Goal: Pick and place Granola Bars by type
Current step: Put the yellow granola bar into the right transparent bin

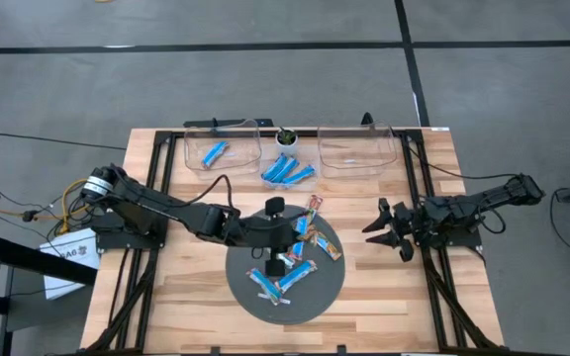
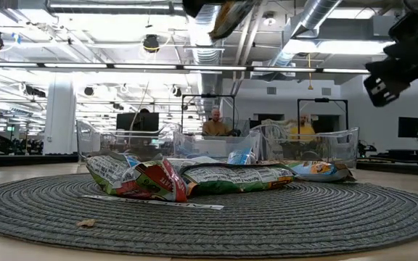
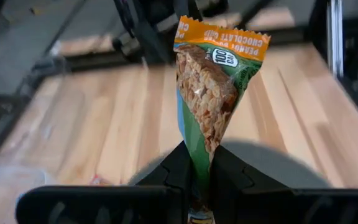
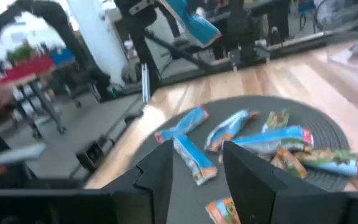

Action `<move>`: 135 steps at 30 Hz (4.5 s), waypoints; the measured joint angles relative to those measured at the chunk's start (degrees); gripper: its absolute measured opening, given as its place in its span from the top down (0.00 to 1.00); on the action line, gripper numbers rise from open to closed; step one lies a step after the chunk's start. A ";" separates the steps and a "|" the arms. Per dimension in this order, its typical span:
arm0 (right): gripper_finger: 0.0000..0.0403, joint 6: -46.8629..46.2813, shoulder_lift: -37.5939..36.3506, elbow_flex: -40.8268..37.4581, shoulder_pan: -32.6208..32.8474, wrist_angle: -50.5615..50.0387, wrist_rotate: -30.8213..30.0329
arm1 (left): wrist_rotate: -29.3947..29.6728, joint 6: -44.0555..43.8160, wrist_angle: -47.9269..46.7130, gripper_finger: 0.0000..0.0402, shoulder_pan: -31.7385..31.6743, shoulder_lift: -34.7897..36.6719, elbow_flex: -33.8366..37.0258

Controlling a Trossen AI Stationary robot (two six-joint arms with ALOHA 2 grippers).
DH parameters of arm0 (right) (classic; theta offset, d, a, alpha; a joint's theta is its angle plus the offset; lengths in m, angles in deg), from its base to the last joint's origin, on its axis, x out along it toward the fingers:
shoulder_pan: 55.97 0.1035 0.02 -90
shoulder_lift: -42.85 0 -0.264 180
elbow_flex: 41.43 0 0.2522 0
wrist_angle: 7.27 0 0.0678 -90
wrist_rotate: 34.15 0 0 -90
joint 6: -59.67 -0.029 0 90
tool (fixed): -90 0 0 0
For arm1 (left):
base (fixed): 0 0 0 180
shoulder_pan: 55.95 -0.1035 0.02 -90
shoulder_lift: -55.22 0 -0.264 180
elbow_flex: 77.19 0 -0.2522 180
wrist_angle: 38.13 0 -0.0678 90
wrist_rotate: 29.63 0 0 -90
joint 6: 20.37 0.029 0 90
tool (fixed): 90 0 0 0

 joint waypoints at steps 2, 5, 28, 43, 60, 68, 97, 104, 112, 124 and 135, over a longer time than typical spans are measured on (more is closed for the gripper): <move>0.67 0.23 0.01 0.00 0.00 1.97 -1.66 | 0.49 0.60 3.68 0.92 -0.54 0.00 0.00; 0.67 0.62 -0.01 0.00 0.00 7.46 -5.71 | 1.47 2.35 9.75 0.92 -1.70 0.00 0.00; 0.44 18.09 30.74 16.81 -0.48 22.44 -13.47 | -8.28 6.31 33.89 0.92 -7.68 -0.50 -0.02; 0.45 27.37 49.47 33.99 -2.31 22.27 -13.46 | -8.49 6.84 33.86 0.92 -7.70 -0.50 -0.02; 0.49 26.84 52.10 37.88 -4.35 22.41 -13.12 | -9.30 8.60 33.37 0.92 -7.70 -0.50 -0.02; 0.71 26.89 52.10 37.87 -4.35 22.44 -12.91 | -7.25 9.45 33.32 0.92 -7.72 -0.50 -0.02; 0.76 25.80 52.05 37.86 -8.17 21.88 -13.31 | 1.45 12.41 31.49 0.30 -8.79 -0.50 -0.02; 0.78 25.77 52.05 37.86 -8.59 21.85 -13.59 | 1.45 12.67 31.51 0.27 -8.79 -0.50 -0.02; 0.80 27.24 51.22 37.83 -8.66 20.40 -22.60 | 8.46 15.13 29.03 0.27 -8.42 -0.36 0.02; 0.80 25.74 44.26 37.83 -11.25 12.84 -34.71 | 21.24 16.96 24.44 0.27 -8.42 -0.13 0.02; 0.80 14.26 40.32 37.83 -19.37 -0.30 -43.28 | 22.33 15.95 17.73 0.27 -8.40 -0.11 0.02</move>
